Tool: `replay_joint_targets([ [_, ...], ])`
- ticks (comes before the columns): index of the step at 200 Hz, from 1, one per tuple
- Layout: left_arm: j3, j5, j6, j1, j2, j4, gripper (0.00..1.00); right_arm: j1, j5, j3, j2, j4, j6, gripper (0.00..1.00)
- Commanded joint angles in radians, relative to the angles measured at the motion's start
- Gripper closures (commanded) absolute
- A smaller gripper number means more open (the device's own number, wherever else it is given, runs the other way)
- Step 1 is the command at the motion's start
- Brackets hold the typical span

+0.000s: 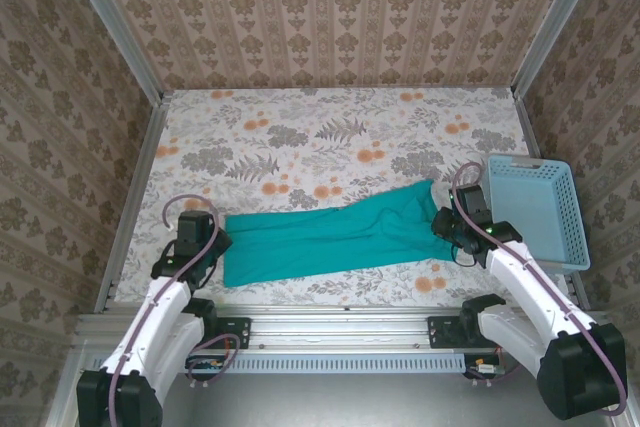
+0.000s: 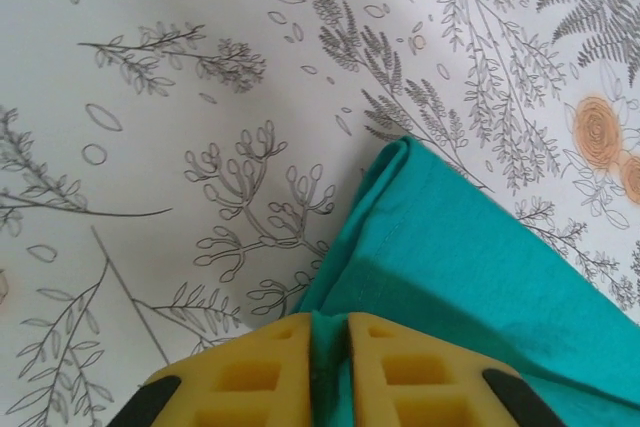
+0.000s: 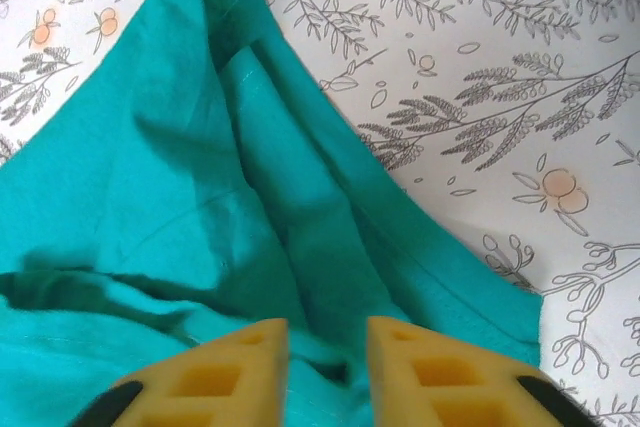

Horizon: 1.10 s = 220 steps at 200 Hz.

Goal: Fold the inside-out t-shirt

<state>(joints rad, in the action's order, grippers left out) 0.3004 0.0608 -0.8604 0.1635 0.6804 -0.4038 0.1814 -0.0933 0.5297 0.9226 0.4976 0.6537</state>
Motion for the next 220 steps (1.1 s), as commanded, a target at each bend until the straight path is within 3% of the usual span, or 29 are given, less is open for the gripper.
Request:
replay_joint_targets([
  [1, 0.009, 0.035, -0.025, 0.003, -0.048, -0.077, 0.69, 0.001, -0.014, 0.018, -0.017, 0.032, 0.010, 0.59],
  [11, 0.039, 0.043, -0.014, 0.002, -0.078, -0.111, 0.57, 0.001, -0.026, 0.041, -0.030, 0.063, -0.001, 0.56],
  [27, 0.087, 0.030, 0.028, 0.004, -0.119, -0.117, 0.50, 0.002, -0.023, 0.087, -0.043, 0.084, -0.029, 0.53],
  [59, 0.176, -0.040, 0.087, 0.045, -0.042, -0.064, 0.48, 0.070, 0.036, 0.174, 0.033, 0.048, -0.065, 0.49],
  [103, 0.281, -0.061, 0.142, 0.182, 0.314, 0.042, 0.45, 0.275, -0.014, 0.325, 0.352, -0.036, -0.070, 0.47],
  [128, 0.288, -0.067, 0.137, 0.183, 0.460, 0.086, 0.46, 0.328, -0.016, 0.413, 0.540, -0.042, -0.085, 0.48],
  [160, 0.232, -0.064, 0.111, 0.164, 0.506, 0.145, 0.45, 0.354, -0.023, 0.446, 0.680, -0.053, -0.103, 0.50],
  [186, 0.178, -0.064, 0.091, 0.138, 0.478, 0.158, 0.44, 0.361, -0.033, 0.397, 0.695, -0.039, -0.101, 0.56],
  [220, 0.121, -0.059, 0.074, 0.112, 0.417, 0.156, 0.42, 0.406, -0.074, 0.284, 0.576, 0.009, -0.078, 0.67],
])
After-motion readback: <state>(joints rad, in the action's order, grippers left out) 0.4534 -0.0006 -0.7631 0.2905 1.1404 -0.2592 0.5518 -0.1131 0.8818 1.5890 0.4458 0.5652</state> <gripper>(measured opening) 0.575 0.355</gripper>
